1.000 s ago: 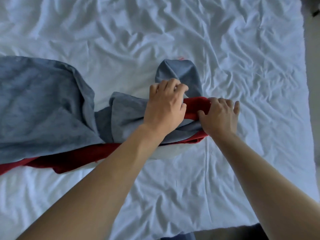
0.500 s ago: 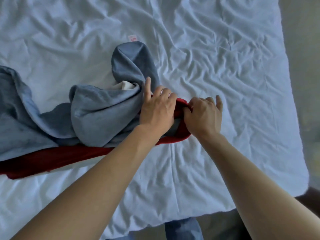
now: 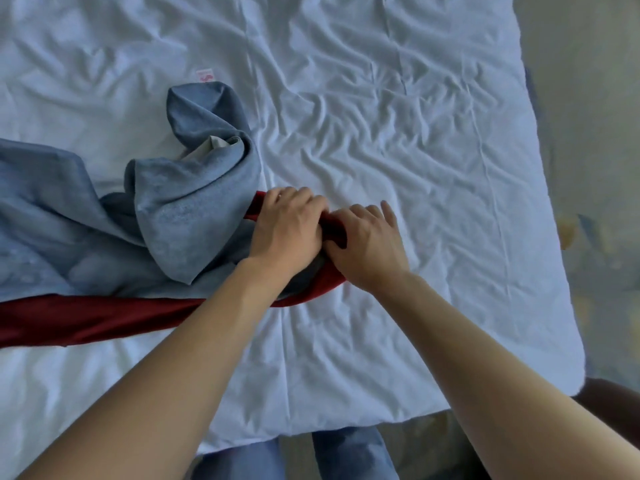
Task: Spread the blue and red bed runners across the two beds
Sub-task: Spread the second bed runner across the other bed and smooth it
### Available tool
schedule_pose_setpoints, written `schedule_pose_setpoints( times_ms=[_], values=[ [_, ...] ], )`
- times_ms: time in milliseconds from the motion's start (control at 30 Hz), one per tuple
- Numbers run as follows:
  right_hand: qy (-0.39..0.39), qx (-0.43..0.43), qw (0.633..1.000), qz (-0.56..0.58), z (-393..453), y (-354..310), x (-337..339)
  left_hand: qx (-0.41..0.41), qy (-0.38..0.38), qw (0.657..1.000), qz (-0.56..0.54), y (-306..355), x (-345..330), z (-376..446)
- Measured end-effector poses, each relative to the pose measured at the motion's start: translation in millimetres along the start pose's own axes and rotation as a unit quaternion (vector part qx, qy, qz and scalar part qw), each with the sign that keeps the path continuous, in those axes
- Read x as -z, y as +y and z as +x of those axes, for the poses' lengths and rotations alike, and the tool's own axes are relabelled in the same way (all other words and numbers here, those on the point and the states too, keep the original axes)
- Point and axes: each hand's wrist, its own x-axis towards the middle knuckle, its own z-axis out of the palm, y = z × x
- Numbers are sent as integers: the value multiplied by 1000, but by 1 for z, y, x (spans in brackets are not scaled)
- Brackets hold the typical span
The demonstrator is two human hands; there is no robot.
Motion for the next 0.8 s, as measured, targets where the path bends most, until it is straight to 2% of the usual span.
schedule_pose_setpoints(
  times_ms=[167, 267, 400, 500, 800],
  values=[
    [-53, 45, 998, -9, -1, -28, -11, 65, 89, 993, 49, -42, 24, 23],
    [-71, 81, 994, -1, -7, -40, -17, 127, 60, 980, 141, -66, 29, 48],
    [-10, 23, 1000, -11, 17, -44, -12, 161, 13, 962, 218, -90, 28, 67],
    [29, 3, 1000, -8, 45, -47, -8, 149, -3, 962, 228, -100, 27, 71],
    [48, -6, 998, -44, 124, -93, -26, 137, -29, 964, 224, -148, 40, 75]
  ],
)
